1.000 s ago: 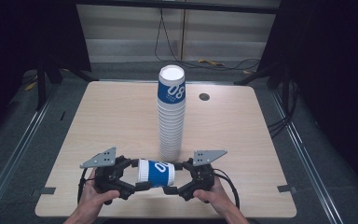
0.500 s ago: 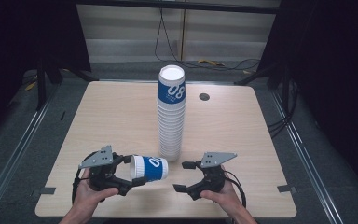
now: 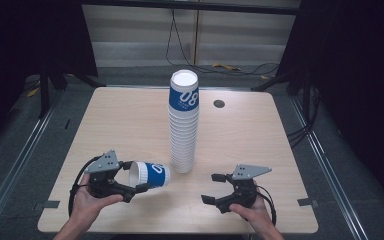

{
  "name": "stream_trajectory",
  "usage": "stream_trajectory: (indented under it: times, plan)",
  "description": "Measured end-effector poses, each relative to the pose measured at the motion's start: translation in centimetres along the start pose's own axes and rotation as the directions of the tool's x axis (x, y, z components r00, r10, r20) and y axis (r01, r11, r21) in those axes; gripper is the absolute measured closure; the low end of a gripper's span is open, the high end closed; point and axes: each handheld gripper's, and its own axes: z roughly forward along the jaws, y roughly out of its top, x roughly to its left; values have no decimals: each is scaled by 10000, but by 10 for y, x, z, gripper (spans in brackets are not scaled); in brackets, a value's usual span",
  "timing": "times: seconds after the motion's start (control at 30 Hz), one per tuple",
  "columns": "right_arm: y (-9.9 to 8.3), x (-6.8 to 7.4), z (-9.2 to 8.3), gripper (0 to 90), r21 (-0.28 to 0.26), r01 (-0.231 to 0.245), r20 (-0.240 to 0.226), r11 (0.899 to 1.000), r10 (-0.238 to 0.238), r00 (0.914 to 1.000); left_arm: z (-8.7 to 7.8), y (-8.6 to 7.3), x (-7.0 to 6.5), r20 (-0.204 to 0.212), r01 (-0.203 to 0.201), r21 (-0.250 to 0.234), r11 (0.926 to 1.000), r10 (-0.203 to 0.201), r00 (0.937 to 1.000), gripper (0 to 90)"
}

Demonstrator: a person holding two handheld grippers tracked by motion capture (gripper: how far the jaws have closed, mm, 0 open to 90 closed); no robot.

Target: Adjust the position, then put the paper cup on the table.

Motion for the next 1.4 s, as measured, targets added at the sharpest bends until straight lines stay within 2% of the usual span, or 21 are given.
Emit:
stream_trajectory:
  times: [0.13, 0.2, 0.27, 0.43, 0.5, 0.57, 0.73, 0.8, 0.87, 0.93, 1.03, 1.13, 1.2, 1.27, 1.37, 1.4]
  plan:
    - [-2, -3, -2, 151, 167, 29, 325, 9999, -34, 9995, -2, -2, 9, -296, 406, 170, 9990, -401, 9988, 163]
    - [-4, -4, -2, 151, 420, 61, 476, 9991, -81, 9988, -4, -3, 16, -688, 624, 320, 9975, -601, 9958, 161]
    - [-8, -6, -2, 160, 656, 109, 700, 9978, -155, 9974, -6, -3, 22, -627, 904, 381, 9952, -879, 9942, 161]
    - [-10, -9, -4, 160, 784, -32, 1189, 9969, -61, 9929, -8, -4, 29, -805, 1126, 739, 9909, -1066, 9910, 161]
    - [-11, -9, -3, 163, 673, -142, 1180, 9976, 62, 9930, -8, -2, 31, -921, 1079, 884, 9902, -997, 9907, 161]
    - [-10, -10, -2, 166, 728, -121, 1258, 9973, 29, 9921, -8, 1, 34, -862, 1235, 820, 9890, -1164, 9895, 161]
    - [-10, -11, -1, 168, 766, -165, 1275, 9969, 66, 9918, -6, 6, 42, -1125, 1726, 1076, 9791, -1605, 9806, 161]
    - [-11, -10, -2, 170, 807, -136, 1308, 9966, 30, 9914, -5, 9, 45, -1263, 1709, 1298, 9767, -1547, 9799, 160]
    - [-11, -11, -2, 178, 819, -145, 1266, 9965, 40, 9919, -3, 14, 47, -1430, 1822, 1393, 9733, -1623, 9763, 161]
    - [-11, -11, -1, 181, 803, -152, 1262, 9967, 49, 9920, 1, 19, 47, -1557, 1743, 1645, 9709, -1489, 9765, 161]
    - [-11, -13, 0, 185, 817, -79, 1249, 9966, -23, 9922, 3, 21, 49, -1494, 1848, 1656, 9687, -1606, 9756, 160]
    - [-12, -15, 0, 186, 831, -110, 1233, 9965, 7, 9924, 5, 23, 52, -1999, 1841, 1923, 9639, -1451, 9690, 161]
    - [-14, -16, -1, 188, 872, -179, 1210, 9960, 73, 9926, 6, 24, 54, -2147, 1869, 2037, 9610, -1424, 9662, 161]
    - [-15, -17, -1, 188, 864, -170, 1205, 9961, 65, 9927, 8, 26, 55, -2303, 2019, 2281, 9525, -1487, 9617, 161]
    - [-15, -17, -2, 189, 873, -179, 1231, 9960, 71, 9924, 9, 27, 58, -2885, 2385, 2449, 9398, -1642, 9433, 161]
    - [-14, -17, -3, 190, 826, -205, 1210, 9964, 104, 9926, 9, 28, 59, -2946, 2411, 2548, 9365, -1623, 9417, 161]
